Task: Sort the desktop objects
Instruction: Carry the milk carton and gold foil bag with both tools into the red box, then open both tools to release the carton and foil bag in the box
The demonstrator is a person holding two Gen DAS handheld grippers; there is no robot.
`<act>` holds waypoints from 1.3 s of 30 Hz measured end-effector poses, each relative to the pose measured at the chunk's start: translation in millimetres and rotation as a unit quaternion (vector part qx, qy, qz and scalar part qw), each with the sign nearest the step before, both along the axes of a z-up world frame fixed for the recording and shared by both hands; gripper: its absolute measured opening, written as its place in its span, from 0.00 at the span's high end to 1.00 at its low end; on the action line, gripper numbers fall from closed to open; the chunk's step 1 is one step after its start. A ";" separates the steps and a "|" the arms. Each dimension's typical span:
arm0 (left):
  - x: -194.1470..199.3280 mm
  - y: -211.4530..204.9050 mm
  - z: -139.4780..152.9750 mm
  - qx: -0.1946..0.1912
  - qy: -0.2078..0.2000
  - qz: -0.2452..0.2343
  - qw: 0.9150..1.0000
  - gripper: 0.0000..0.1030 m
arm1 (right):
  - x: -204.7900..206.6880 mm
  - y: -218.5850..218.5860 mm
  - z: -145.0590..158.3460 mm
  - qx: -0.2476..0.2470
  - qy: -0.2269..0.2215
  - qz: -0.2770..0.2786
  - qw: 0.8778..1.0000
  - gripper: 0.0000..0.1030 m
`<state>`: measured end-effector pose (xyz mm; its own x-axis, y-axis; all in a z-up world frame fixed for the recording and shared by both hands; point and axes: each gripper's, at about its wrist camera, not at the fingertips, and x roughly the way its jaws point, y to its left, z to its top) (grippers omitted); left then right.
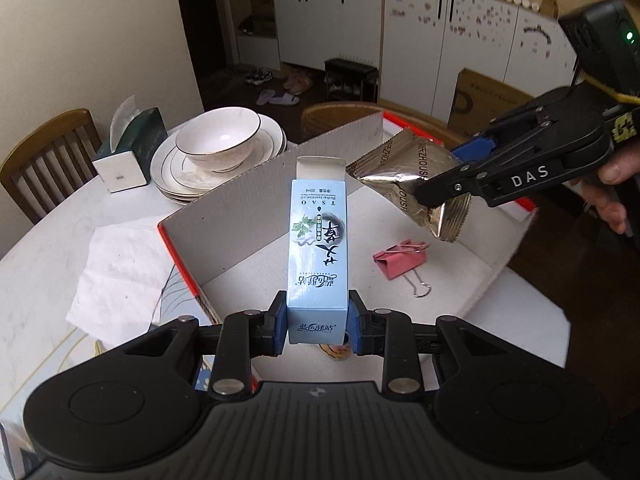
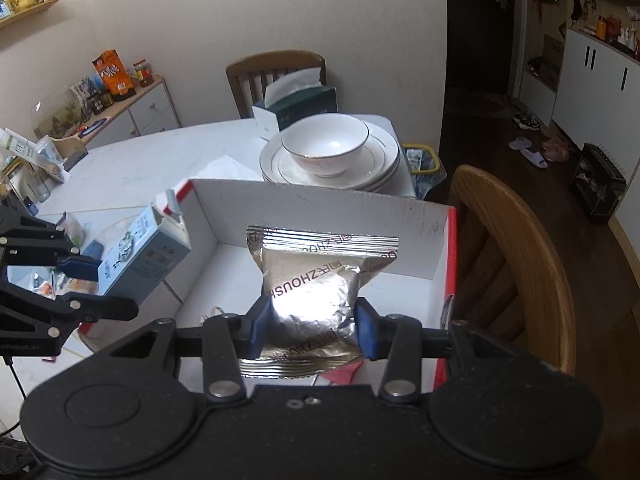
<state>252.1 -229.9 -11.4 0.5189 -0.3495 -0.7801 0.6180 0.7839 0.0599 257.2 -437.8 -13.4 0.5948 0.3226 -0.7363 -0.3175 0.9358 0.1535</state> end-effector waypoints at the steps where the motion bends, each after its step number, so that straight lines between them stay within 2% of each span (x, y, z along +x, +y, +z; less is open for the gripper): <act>1: 4.6 -1.7 -2.5 0.005 0.002 0.000 1.000 0.73 | 2.6 -0.1 -1.6 -0.002 0.002 0.003 1.000 0.58; 7: 28.3 -15.3 -18.1 0.037 0.014 0.005 0.999 0.73 | 21.9 4.7 -11.2 -0.016 0.011 0.016 1.000 0.58; 11: 43.3 -23.9 -27.5 0.054 0.022 0.006 0.998 0.73 | 35.1 6.5 -21.8 -0.014 0.033 0.027 0.999 0.58; 22: 79.3 -36.4 -53.8 0.101 0.056 -0.001 0.993 0.73 | 59.9 13.7 -41.5 -0.034 0.068 0.026 0.997 0.58; 30: 89.4 -41.0 -70.4 0.113 0.097 -0.013 0.989 0.73 | 62.0 16.0 -57.6 -0.049 0.099 0.035 0.993 0.58; 39: 94.9 -45.6 -81.3 0.124 0.122 -0.016 0.985 0.73 | 71.4 20.9 -62.4 -0.066 0.103 0.029 0.992 0.58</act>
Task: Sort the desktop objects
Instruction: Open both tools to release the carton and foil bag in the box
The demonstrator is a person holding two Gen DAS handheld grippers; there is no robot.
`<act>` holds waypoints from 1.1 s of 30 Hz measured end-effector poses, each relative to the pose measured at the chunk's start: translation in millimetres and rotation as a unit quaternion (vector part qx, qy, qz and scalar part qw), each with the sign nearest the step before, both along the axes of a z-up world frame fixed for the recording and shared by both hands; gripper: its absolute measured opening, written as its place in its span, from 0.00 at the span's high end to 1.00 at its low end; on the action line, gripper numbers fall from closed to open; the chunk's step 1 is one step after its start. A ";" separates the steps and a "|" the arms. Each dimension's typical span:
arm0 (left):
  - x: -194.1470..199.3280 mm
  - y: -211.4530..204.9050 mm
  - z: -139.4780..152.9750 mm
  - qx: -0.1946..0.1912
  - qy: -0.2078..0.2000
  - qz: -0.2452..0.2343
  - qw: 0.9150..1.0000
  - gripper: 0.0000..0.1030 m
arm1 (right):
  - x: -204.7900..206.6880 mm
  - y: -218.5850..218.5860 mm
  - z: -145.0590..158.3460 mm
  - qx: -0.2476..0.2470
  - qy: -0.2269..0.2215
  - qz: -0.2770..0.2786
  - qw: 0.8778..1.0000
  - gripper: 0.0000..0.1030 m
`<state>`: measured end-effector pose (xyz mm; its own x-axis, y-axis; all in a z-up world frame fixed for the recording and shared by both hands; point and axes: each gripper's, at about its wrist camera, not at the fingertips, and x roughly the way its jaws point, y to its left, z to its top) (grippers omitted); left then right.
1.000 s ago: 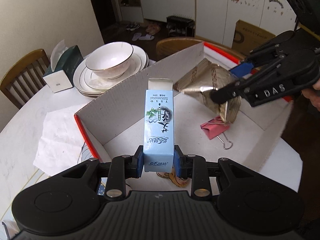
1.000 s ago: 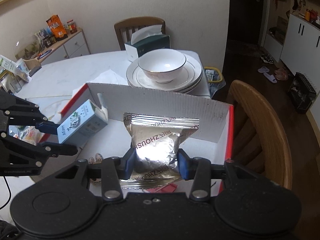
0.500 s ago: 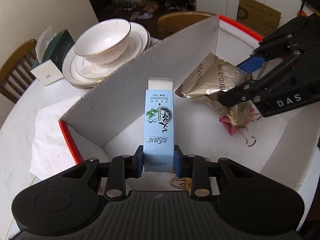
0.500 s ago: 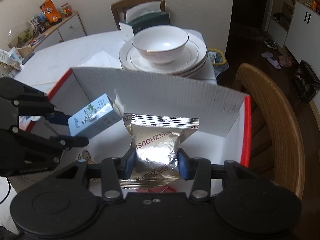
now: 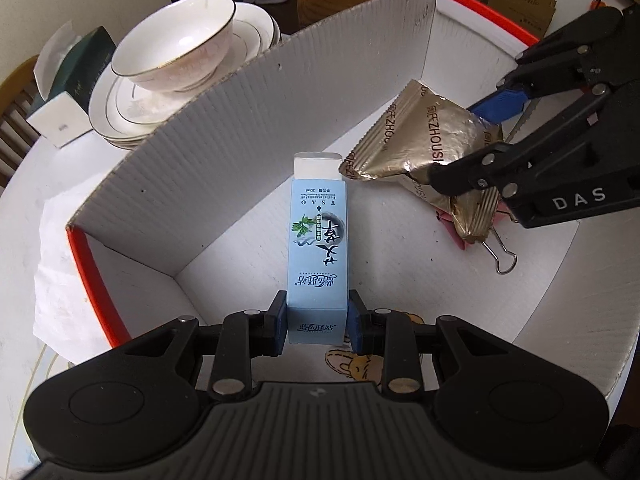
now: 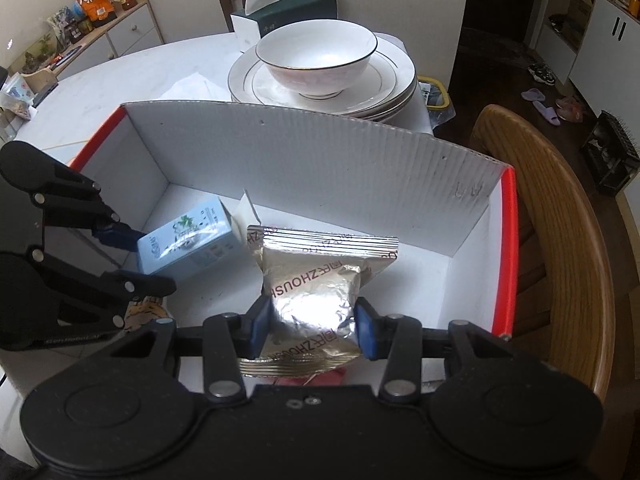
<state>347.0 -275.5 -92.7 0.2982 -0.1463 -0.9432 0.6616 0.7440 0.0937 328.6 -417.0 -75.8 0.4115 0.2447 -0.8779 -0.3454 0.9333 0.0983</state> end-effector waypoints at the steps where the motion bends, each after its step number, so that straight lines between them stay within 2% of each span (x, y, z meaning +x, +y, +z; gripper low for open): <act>1: 0.4 0.4 -0.9 0.001 0.002 0.000 1.000 0.73 | 1.0 1.2 -1.0 -0.003 0.001 0.001 1.000 0.58; 9: -1.2 0.4 -3.8 -0.006 0.011 0.001 1.000 0.73 | 7.6 7.3 -6.1 -0.008 0.012 0.003 1.000 0.56; 12: -3.6 1.1 -3.2 -0.006 0.008 -0.001 1.000 0.70 | 8.4 5.9 -5.8 -0.008 0.013 0.000 1.000 0.56; 17: -13.9 -0.4 4.2 -0.020 -0.001 -0.011 1.000 0.42 | 6.8 3.8 -2.0 -0.005 0.010 -0.001 1.000 0.53; 18: -15.7 -0.6 6.3 -0.023 -0.005 -0.012 1.000 0.40 | 6.2 3.1 -0.7 -0.003 0.009 -0.002 1.000 0.53; 22: -17.5 3.6 16.8 -0.044 -0.010 -0.004 0.999 0.39 | 1.1 -1.1 6.6 0.001 0.003 -0.003 1.000 0.51; 25: -20.8 8.4 25.0 -0.066 -0.016 0.004 0.998 0.39 | -4.4 -3.6 14.4 0.009 -0.006 -0.002 1.000 0.43; 33: -40.3 22.3 54.8 -0.113 -0.051 0.024 0.992 0.39 | -22.4 -5.0 37.4 0.032 -0.027 0.008 0.999 0.41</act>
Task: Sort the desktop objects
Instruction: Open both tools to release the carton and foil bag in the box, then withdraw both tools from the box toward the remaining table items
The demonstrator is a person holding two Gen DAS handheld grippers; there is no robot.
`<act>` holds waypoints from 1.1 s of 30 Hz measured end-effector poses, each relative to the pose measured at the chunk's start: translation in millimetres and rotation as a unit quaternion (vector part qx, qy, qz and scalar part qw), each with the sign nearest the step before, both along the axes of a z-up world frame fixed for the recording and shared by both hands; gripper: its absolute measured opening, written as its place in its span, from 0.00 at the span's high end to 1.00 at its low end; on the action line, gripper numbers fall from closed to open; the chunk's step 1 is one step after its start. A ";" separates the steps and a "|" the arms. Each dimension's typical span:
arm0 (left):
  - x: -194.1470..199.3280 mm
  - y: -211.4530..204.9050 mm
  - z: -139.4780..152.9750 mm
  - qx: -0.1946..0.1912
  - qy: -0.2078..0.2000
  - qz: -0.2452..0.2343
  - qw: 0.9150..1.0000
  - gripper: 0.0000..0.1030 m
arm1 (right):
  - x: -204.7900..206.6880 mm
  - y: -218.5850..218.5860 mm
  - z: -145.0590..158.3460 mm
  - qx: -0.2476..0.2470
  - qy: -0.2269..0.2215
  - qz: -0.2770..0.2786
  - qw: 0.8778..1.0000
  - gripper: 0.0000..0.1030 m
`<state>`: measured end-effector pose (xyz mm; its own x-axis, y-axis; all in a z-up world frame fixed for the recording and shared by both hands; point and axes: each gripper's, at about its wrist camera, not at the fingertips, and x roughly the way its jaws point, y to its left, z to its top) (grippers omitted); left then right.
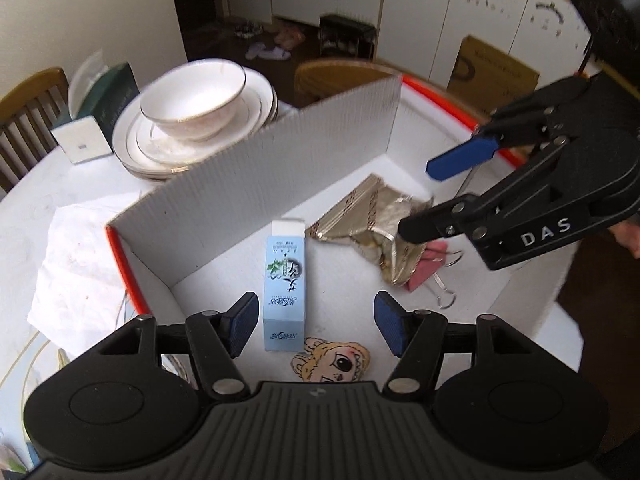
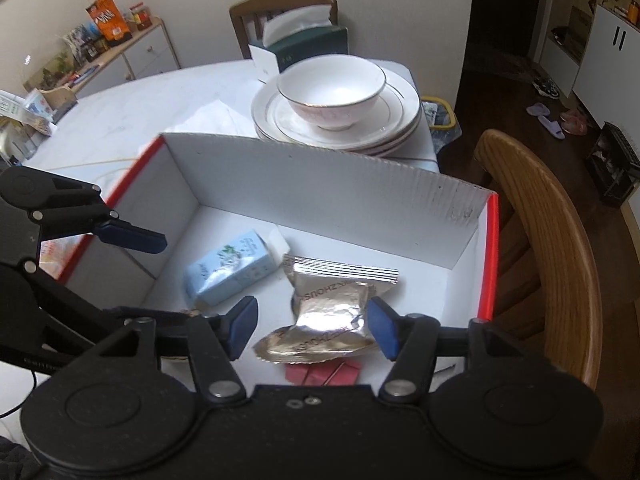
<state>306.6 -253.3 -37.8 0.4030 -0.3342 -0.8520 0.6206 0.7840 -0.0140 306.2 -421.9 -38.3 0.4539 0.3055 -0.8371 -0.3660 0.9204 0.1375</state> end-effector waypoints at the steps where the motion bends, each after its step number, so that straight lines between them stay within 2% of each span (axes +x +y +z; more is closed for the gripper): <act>1: -3.7 1.5 3.4 -0.003 -0.007 0.001 1.000 0.39 | -2.9 -0.1 2.7 0.003 -0.004 0.001 1.000 0.41; 13: -49.0 38.0 39.4 -0.045 -0.055 0.044 0.997 0.39 | -37.5 4.4 27.1 0.038 -0.040 -0.014 0.998 0.38; 16: -59.3 49.7 45.3 -0.051 -0.063 0.052 0.995 0.34 | -48.0 9.6 31.1 0.038 -0.048 -0.013 0.998 0.36; 18: -65.1 57.7 48.1 -0.054 -0.069 0.058 0.994 0.29 | -54.7 13.9 34.8 0.040 -0.055 -0.010 0.998 0.28; 19: -68.0 62.3 49.1 -0.057 -0.071 0.062 0.994 0.28 | -58.3 16.9 36.9 0.040 -0.061 -0.008 0.997 0.28; 33: -97.2 131.1 50.0 -0.089 -0.071 0.100 0.988 0.20 | -92.0 69.8 55.3 0.064 -0.084 -0.001 0.994 0.18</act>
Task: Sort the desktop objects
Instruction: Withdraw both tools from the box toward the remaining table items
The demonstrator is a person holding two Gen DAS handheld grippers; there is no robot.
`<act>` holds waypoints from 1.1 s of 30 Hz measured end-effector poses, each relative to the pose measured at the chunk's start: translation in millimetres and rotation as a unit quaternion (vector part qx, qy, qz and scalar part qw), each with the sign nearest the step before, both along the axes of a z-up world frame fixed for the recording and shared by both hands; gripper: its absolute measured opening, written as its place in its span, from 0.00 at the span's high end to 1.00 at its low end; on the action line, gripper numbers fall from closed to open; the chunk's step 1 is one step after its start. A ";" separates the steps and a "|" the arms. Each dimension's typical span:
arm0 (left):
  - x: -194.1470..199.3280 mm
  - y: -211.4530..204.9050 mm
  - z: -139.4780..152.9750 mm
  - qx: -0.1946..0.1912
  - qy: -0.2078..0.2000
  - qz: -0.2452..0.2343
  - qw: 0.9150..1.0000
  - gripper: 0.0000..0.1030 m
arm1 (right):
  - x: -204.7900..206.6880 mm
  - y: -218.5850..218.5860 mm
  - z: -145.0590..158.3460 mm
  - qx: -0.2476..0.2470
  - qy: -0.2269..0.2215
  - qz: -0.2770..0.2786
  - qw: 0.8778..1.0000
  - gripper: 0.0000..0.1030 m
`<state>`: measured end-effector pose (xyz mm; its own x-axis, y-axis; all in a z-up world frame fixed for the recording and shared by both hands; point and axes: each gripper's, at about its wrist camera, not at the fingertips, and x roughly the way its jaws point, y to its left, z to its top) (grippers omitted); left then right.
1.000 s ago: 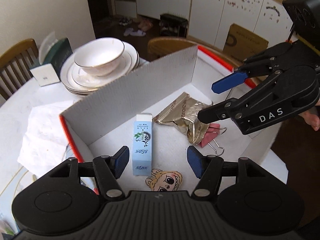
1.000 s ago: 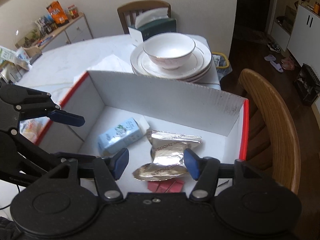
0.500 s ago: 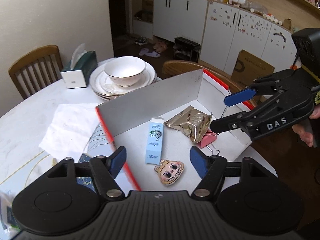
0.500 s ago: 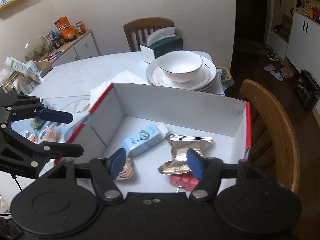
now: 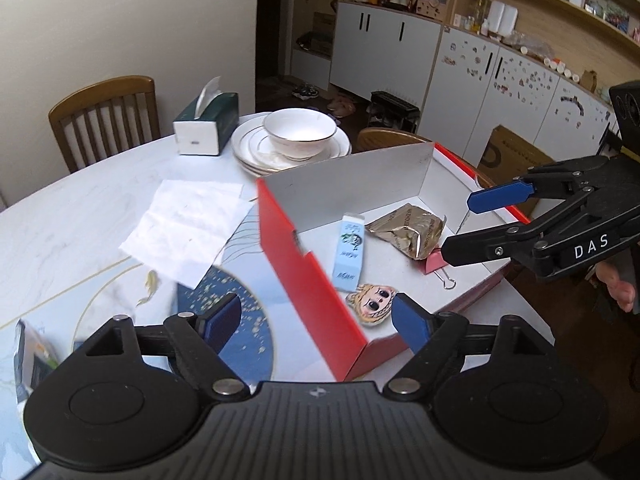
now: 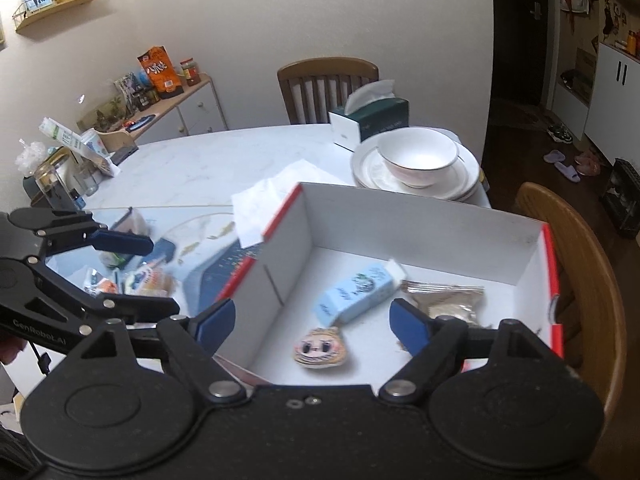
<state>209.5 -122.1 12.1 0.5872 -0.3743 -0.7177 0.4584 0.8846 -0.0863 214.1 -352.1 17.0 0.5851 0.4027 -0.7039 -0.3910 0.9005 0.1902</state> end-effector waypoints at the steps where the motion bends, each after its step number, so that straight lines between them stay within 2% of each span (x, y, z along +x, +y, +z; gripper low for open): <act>1: -1.5 5.7 -0.5 -0.002 0.000 0.003 1.000 0.20 | -2.1 4.1 1.2 0.001 -0.002 -0.001 1.000 0.18; 4: -6.9 21.8 -1.8 -0.005 -0.002 0.011 1.000 0.14 | -6.1 17.7 2.6 0.002 -0.004 -0.002 1.000 0.18; 10: -18.1 54.9 -7.2 -0.022 0.003 0.023 0.999 0.13 | -13.5 45.7 1.8 0.002 -0.004 0.004 1.000 0.18; 13: -24.4 70.7 -11.9 -0.026 0.005 0.029 0.999 0.00 | -16.0 59.5 1.9 0.001 -0.006 0.007 1.000 0.18; 19: -36.0 102.4 -23.3 -0.033 0.018 0.039 0.999 0.00 | -21.3 84.9 -0.1 0.000 -0.011 0.007 1.000 0.17; 26: -47.4 138.3 -38.7 -0.023 0.027 0.054 0.998 0.00 | -23.7 116.4 -9.2 0.000 0.000 0.015 1.000 0.17; 33: -55.4 158.1 -56.8 -0.019 0.039 0.043 0.998 0.00 | -23.7 147.6 -23.2 -0.003 0.016 0.025 1.000 0.17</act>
